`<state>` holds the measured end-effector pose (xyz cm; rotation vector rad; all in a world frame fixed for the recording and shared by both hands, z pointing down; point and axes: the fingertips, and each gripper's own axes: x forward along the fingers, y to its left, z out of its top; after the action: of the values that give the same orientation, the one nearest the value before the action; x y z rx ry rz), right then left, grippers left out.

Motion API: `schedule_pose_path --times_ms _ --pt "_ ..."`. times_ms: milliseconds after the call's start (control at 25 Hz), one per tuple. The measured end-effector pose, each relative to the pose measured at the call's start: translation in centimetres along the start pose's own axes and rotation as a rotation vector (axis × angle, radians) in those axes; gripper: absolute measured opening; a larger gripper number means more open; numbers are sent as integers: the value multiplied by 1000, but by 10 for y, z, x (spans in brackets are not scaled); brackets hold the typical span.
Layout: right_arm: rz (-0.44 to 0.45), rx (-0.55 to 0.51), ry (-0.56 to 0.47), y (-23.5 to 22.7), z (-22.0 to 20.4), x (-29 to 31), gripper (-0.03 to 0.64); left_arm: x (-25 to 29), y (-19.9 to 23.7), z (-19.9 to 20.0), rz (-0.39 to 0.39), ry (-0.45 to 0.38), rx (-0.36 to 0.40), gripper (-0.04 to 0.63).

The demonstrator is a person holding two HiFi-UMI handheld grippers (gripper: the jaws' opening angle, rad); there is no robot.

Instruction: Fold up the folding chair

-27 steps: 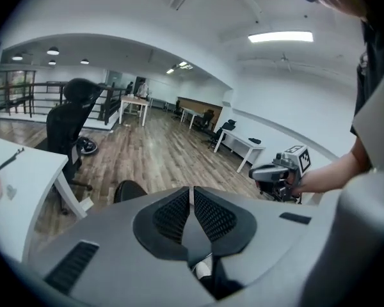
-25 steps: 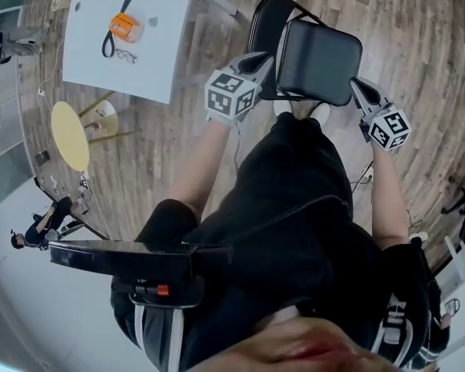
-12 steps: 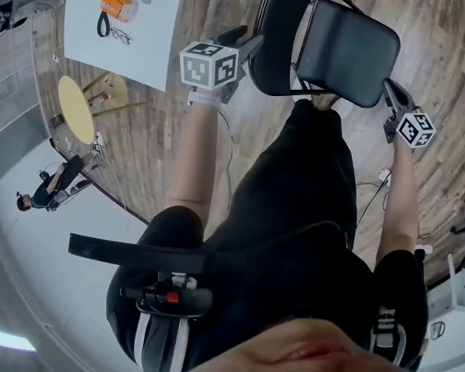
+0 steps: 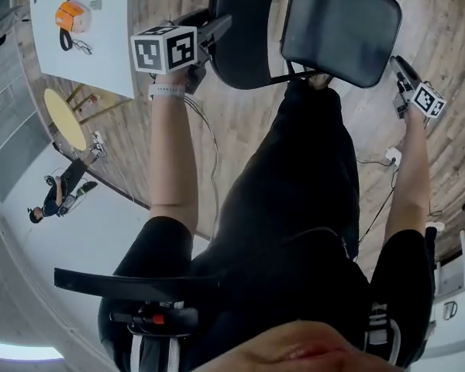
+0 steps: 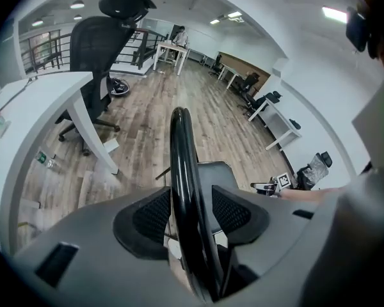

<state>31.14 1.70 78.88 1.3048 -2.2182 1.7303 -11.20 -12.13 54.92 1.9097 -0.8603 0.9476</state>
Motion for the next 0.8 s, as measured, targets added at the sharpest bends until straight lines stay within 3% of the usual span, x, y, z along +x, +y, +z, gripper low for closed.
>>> schedule_pose_path --times_ms 160,240,400,520,800 --pt "27 96 31 -39 -19 17 256 18 4 0 -36 61 -1 187" --pt "42 120 64 -56 -29 22 276 26 3 -4 -44 86 -5 187" --pt "55 149 100 -79 -32 28 285 31 -2 -8 -33 117 -9 184" --pt "74 178 133 -90 -32 39 285 34 2 -5 -25 126 -33 115" --pt "100 224 227 -114 -42 62 296 36 2 -6 -97 185 -105 63"
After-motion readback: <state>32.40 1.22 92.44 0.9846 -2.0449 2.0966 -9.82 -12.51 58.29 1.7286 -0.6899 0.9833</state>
